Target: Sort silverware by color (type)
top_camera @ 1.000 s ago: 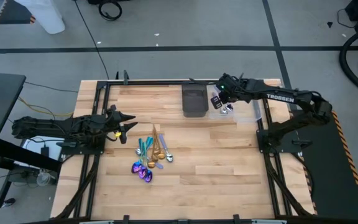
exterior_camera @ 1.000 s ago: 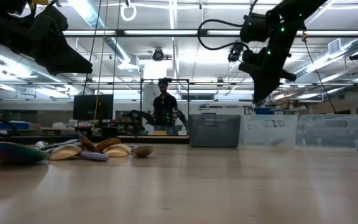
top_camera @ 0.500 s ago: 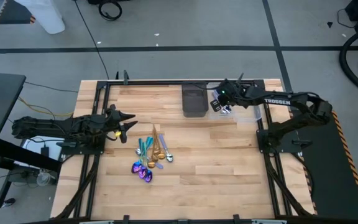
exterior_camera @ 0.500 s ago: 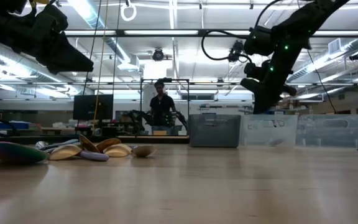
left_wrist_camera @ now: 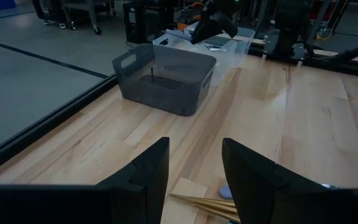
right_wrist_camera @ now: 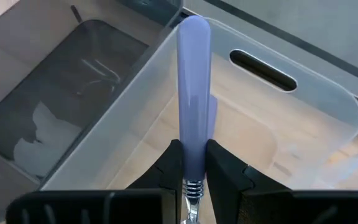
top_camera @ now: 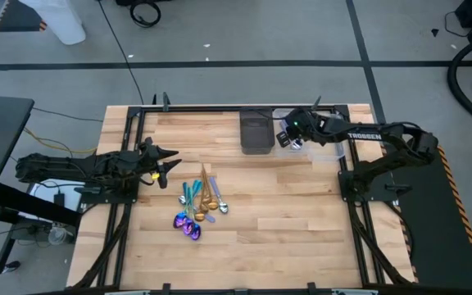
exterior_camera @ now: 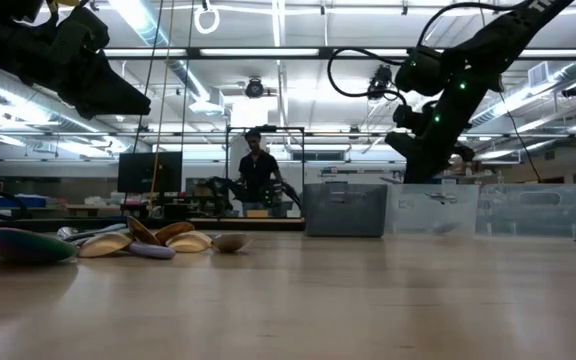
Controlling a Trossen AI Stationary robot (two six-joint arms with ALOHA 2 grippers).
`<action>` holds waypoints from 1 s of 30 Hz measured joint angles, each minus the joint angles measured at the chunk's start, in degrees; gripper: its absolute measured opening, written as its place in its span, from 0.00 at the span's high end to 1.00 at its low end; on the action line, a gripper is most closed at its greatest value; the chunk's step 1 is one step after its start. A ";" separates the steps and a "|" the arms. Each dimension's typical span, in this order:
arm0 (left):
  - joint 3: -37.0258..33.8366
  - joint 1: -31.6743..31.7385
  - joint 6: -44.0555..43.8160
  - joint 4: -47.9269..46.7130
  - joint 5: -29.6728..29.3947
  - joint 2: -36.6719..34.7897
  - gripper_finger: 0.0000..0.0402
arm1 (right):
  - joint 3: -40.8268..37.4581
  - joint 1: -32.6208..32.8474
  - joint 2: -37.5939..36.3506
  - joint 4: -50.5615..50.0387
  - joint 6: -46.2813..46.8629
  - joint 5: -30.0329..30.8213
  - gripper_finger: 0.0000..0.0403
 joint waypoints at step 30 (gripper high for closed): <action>0.00 0.00 -0.15 -0.02 0.00 0.00 0.61 | -2.83 0.02 0.04 1.31 2.24 -4.55 0.84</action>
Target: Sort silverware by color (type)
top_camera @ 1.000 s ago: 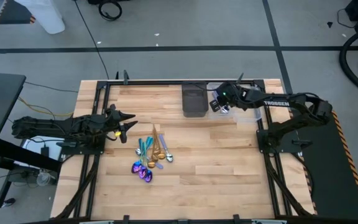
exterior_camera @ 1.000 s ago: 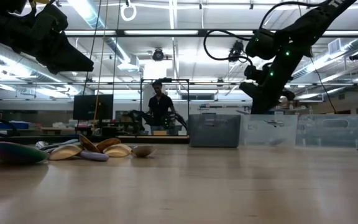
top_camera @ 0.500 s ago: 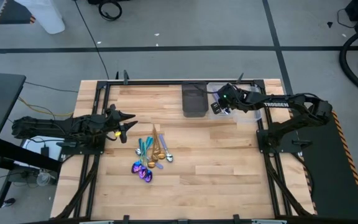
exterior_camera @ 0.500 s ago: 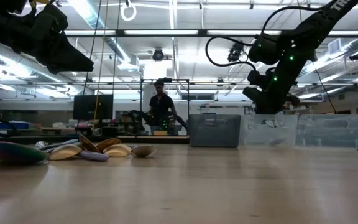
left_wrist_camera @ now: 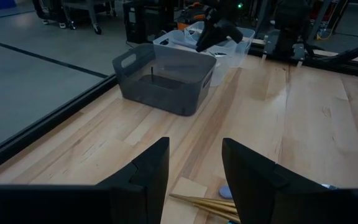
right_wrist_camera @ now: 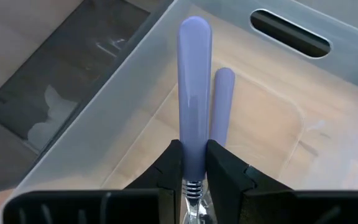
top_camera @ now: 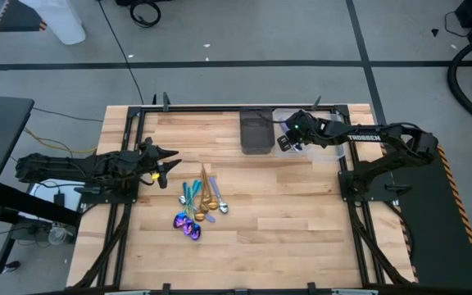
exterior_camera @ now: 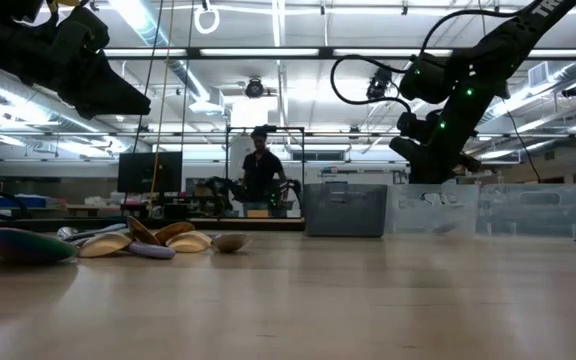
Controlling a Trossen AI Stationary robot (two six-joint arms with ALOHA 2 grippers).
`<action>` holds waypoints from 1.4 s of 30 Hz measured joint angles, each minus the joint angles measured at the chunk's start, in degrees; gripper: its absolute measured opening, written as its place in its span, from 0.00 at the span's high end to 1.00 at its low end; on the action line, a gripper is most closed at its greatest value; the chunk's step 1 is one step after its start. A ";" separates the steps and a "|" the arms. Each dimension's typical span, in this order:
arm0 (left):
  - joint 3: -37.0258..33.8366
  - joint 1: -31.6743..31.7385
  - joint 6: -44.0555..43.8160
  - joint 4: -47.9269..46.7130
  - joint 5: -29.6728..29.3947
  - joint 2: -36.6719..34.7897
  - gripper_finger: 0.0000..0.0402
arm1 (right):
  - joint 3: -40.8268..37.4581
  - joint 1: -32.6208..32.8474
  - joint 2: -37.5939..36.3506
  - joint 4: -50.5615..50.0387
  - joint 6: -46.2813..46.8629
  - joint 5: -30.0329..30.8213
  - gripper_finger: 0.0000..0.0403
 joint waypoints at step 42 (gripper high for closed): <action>0.00 -0.02 -0.07 -0.07 0.01 0.00 0.61 | 13.75 7.04 0.00 -4.25 2.04 0.50 0.69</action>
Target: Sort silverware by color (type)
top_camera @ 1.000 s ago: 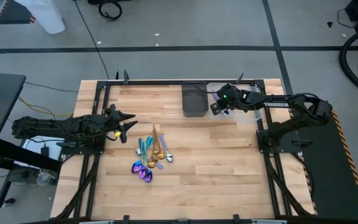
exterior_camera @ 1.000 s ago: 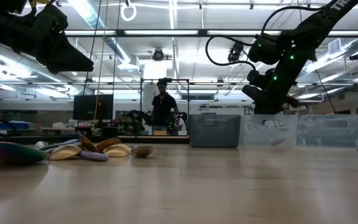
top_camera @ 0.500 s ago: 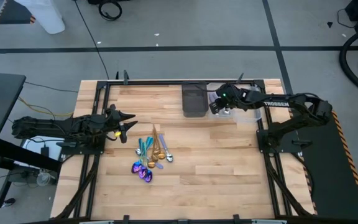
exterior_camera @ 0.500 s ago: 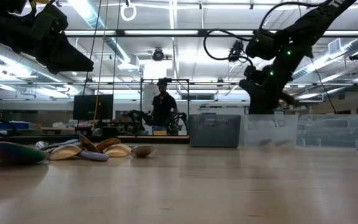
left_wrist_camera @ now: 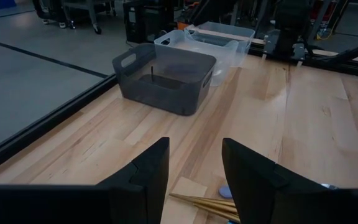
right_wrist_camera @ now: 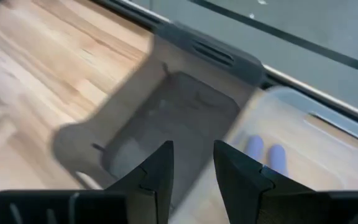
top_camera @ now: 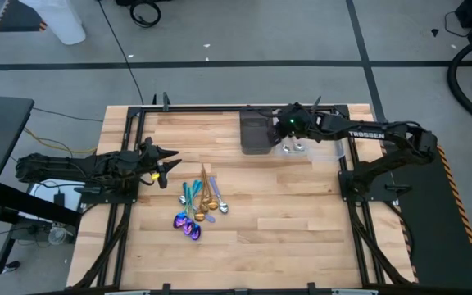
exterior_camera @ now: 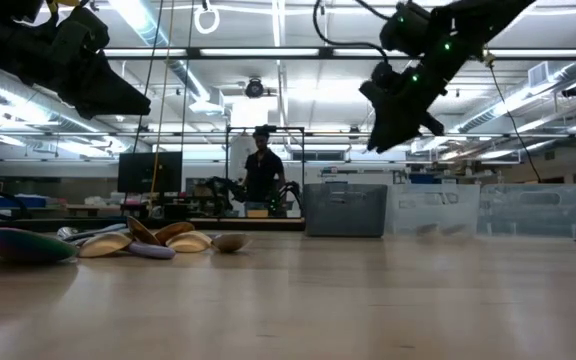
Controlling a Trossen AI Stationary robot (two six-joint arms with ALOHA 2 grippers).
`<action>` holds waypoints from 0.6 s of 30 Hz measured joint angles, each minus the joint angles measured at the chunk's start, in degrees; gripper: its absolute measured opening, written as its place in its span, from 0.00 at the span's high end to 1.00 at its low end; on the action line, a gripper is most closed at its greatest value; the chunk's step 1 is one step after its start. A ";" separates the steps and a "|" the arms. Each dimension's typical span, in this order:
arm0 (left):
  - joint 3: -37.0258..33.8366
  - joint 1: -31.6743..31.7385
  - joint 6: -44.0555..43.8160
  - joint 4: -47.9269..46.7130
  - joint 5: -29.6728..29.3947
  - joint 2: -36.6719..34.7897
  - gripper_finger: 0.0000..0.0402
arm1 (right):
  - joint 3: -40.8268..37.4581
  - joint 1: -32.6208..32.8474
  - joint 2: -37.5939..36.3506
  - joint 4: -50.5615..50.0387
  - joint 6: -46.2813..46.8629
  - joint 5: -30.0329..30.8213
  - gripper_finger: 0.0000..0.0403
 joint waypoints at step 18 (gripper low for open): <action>0.00 0.02 0.35 1.36 -0.04 0.00 0.61 | 7.23 10.29 0.00 -0.20 2.59 4.09 0.69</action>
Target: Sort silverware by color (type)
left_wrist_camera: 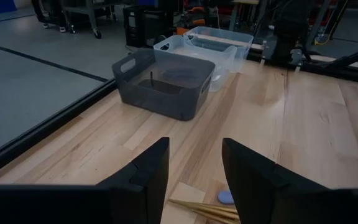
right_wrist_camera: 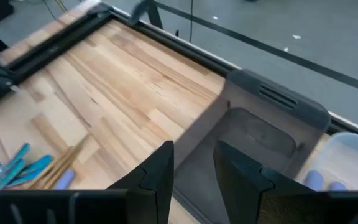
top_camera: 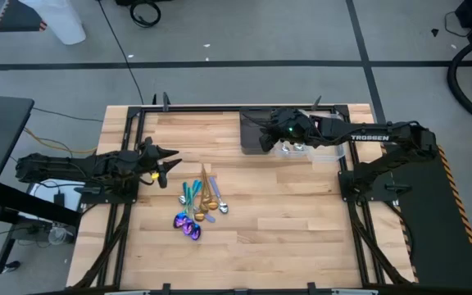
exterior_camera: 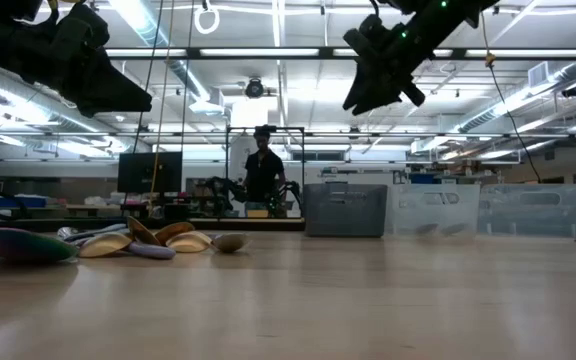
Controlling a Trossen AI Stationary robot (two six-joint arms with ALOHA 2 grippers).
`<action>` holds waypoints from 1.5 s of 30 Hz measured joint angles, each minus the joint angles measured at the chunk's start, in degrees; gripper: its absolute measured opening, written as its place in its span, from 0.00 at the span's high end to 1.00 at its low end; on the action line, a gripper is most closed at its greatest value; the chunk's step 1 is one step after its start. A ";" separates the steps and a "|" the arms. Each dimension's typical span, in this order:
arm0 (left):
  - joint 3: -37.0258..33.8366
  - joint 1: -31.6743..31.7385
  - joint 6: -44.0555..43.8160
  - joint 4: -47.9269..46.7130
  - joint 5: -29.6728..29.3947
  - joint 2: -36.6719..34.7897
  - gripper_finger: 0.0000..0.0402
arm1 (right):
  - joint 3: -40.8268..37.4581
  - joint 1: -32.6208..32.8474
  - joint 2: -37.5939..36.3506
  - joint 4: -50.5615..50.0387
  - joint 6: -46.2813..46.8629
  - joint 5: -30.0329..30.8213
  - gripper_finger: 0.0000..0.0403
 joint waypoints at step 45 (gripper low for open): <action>0.00 0.00 0.79 -0.12 -0.03 0.00 0.61 | 16.99 2.46 0.00 -10.51 -6.36 0.07 0.69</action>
